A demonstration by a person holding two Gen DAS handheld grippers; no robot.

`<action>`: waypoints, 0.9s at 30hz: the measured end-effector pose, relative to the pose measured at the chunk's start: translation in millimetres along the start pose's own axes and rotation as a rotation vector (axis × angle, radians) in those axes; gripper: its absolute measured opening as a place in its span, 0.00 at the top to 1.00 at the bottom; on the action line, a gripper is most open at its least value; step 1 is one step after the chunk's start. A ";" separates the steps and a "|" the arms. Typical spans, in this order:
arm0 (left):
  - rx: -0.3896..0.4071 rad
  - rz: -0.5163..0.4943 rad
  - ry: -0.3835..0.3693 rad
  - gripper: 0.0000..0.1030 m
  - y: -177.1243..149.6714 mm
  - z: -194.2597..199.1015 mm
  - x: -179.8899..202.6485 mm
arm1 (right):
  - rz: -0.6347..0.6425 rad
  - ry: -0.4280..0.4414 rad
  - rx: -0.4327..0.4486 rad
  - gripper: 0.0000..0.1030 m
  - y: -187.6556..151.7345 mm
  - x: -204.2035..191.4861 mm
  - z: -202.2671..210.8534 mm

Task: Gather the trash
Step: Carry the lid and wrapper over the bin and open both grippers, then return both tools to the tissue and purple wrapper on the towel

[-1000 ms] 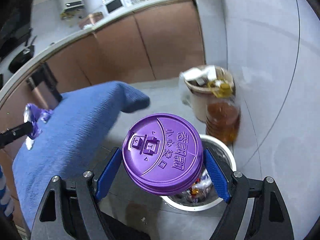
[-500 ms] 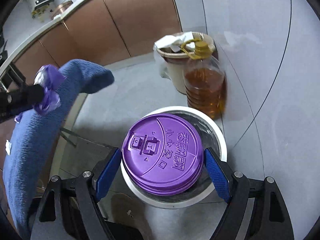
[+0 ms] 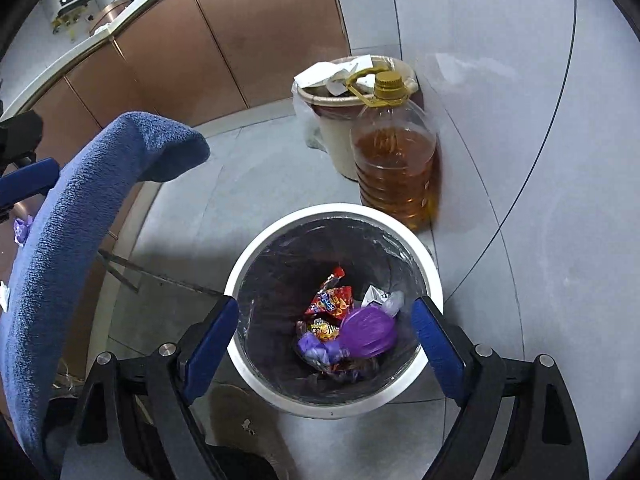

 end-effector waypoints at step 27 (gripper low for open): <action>0.564 0.148 0.584 0.40 -99.5 274.3 -108.5 | 0.321 0.211 0.335 0.05 30.7 -180.5 178.2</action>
Point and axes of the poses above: each gripper's, at about its wrist camera, not at the fingertips, and z roughly against the way its jaws point, x to its right, y to its top, the point moved 3 cm from there along -z, roughly the way its jaws point, and after that the axes turned 2 degrees about z, right-handed, at the moved point
